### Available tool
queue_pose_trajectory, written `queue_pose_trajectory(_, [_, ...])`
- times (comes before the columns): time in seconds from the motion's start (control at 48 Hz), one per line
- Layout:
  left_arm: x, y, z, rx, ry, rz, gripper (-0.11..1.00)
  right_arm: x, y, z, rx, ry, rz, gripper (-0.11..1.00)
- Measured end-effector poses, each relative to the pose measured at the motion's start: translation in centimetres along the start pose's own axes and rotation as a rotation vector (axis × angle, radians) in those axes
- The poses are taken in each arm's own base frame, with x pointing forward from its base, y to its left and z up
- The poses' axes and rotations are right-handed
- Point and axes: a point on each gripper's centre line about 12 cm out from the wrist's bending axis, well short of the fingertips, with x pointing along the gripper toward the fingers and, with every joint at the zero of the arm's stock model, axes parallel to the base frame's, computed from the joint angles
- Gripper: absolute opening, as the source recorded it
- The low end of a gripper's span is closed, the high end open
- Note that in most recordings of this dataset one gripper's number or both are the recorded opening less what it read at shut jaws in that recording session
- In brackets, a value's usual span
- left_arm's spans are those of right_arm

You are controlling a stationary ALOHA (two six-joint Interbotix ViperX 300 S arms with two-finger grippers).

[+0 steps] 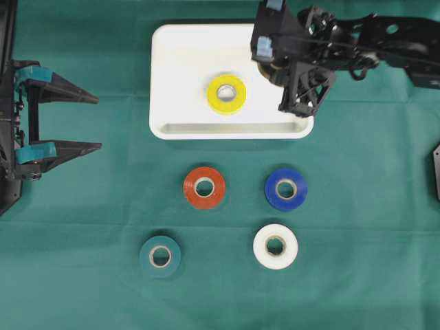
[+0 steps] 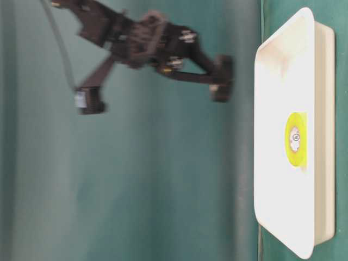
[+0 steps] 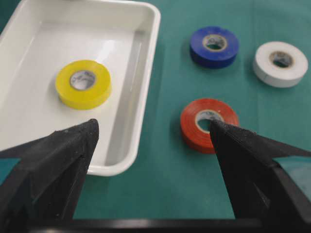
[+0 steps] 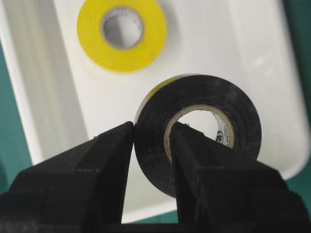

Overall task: Pick up the tape from a random location and place it into the white case.
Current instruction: 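Lower the black tape into the tray beside the yellow tape, release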

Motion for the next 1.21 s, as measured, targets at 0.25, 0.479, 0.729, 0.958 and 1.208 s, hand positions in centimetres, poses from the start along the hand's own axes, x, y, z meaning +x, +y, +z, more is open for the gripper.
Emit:
queue_pose_trajectory(0.25, [0.0,0.1,0.0,-0.002,0.0,0.004,0.96,3.3,0.3,-1.6,0.006,0.027,0.012,0.26])
queue_pose_trajectory(0.479, [0.0,0.1,0.0,-0.002,0.0,0.006,0.96,4.8,0.3,-2.2,0.012,0.024,0.017,0.26])
queue_pose_trajectory(0.729, [0.0,0.1,0.1,-0.002,-0.002,0.006,0.96,6.1,0.5,-2.8,0.011,0.048,0.019,0.26])
queue_pose_trajectory(0.958, [0.0,0.1,0.0,-0.002,0.0,0.006,0.96,6.1,0.5,-2.8,0.013,0.049,0.02,0.26])
queue_pose_trajectory(1.208, [0.0,0.1,0.0,-0.005,0.003,0.006,0.96,6.1,0.5,-2.9,0.015,0.05,0.02,0.26])
